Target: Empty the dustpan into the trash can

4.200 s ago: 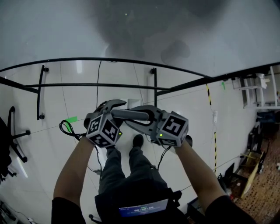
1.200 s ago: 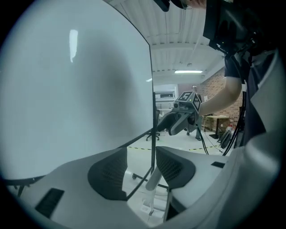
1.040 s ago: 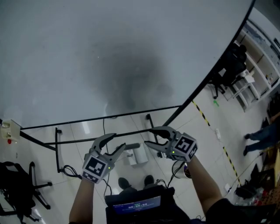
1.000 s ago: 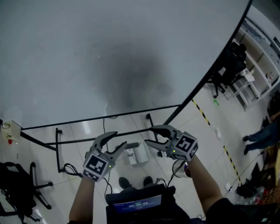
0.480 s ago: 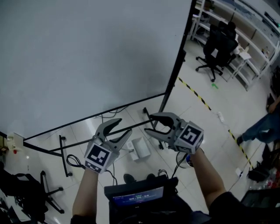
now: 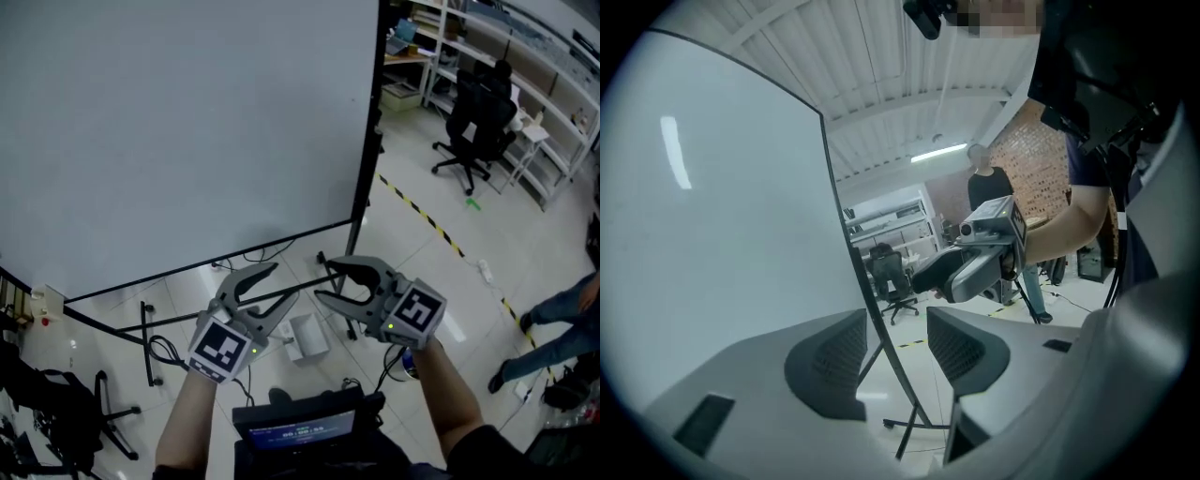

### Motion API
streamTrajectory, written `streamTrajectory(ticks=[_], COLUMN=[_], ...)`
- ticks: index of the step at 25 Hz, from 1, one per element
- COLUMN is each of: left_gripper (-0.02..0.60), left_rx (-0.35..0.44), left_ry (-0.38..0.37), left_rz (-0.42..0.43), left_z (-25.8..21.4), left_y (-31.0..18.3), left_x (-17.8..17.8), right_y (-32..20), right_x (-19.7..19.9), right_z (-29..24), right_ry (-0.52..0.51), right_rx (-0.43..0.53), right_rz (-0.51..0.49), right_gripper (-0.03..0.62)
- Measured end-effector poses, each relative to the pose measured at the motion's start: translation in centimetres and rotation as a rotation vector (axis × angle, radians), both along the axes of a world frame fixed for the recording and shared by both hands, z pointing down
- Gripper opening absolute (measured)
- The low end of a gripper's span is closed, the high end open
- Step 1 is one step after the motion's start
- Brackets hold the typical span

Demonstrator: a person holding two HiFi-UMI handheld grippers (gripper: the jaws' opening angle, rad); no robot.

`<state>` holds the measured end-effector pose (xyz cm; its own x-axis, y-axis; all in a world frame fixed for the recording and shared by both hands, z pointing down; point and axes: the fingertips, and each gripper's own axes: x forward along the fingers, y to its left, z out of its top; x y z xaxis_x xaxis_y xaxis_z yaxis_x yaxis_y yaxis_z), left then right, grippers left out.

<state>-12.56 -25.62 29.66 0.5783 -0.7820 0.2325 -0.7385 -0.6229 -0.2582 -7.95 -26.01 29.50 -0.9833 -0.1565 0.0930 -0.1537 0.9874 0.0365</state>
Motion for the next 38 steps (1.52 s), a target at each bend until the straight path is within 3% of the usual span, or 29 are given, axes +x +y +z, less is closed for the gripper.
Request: streamTrajectory(ticks=[5,8,10,18,27,34,38], left_gripper=[0.186,-0.003,-0.002,-0.002,-0.002,-0.002,-0.002], left_rx=[0.015,0.018,-0.008,-0.041,-0.015,0.0,0.028], left_ry=[-0.018,-0.034,-0.043,-0.028,-0.006,0.055,0.084], left_rz=[-0.018,-0.059,-0.082,-0.115,-0.02,0.092,0.142], left_z=[-1.7,-1.9,-1.4,-0.2,-0.6,-1.6,-2.7], left_y=[1.6,2.3,2.8,3.0,2.9,3.3,4.1], left_x=[1.7,1.0,0.6,-0.3,-1.9,-6.1,-8.9], right_y=[0.7,1.0,1.2,2.0,2.2,5.3,6.0], right_x=[1.6,1.5,1.3,1.5,-0.2,-5.7,-9.5], right_z=[-1.0,-0.3,0.3,0.6,0.6,-1.0,-1.7], right_ry=[-0.06,-0.069,-0.068,-0.068,-0.021,-0.016,0.007], right_rx=[-0.001,0.004,0.0,-0.024,-0.011,-0.008,0.027], right_rz=[0.03,0.035,0.031,0.015,0.11,0.084,0.122], right_gripper=[0.186,0.06,0.008,0.008,0.008,0.008,0.008])
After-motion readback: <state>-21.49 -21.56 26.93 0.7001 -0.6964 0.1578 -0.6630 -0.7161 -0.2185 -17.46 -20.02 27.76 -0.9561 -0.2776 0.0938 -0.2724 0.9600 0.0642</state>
